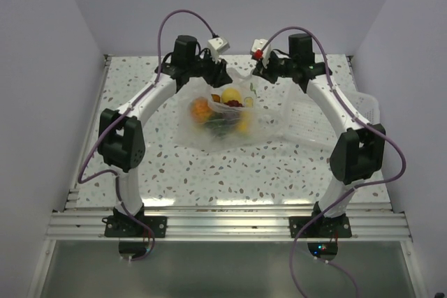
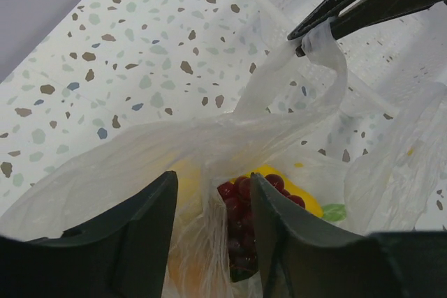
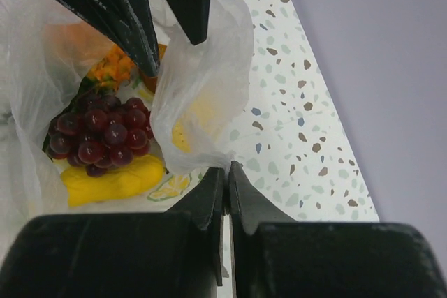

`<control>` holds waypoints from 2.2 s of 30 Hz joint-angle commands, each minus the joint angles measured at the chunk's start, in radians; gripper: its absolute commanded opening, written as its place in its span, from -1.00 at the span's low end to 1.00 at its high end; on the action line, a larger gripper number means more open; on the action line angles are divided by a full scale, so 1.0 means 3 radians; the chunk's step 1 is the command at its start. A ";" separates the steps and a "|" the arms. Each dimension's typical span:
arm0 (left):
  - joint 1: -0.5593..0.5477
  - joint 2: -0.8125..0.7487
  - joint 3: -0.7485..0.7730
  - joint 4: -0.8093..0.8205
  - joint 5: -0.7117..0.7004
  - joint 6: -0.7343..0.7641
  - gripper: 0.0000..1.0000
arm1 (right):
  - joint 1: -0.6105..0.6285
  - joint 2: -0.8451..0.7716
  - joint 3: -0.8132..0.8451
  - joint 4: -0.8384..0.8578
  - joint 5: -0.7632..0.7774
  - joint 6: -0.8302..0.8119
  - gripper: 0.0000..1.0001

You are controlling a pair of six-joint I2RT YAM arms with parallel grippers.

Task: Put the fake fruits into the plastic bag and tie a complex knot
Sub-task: Adjust the plastic bag at the center of the board.

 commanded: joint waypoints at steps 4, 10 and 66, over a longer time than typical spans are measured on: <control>0.0049 -0.0768 -0.0464 0.0475 0.0244 0.0446 0.20 | -0.0003 -0.0009 0.0304 -0.0230 -0.0125 0.0340 -1.00; -0.0369 -0.1361 -0.0981 0.0195 0.0307 0.1691 0.20 | -0.0018 0.0073 0.0223 -0.0225 -0.0197 0.0729 -1.00; -0.1593 -0.1254 -0.0870 0.1223 -0.1708 0.1840 -1.00 | -0.0422 0.0242 0.0870 -0.0399 -0.0386 0.1828 -1.00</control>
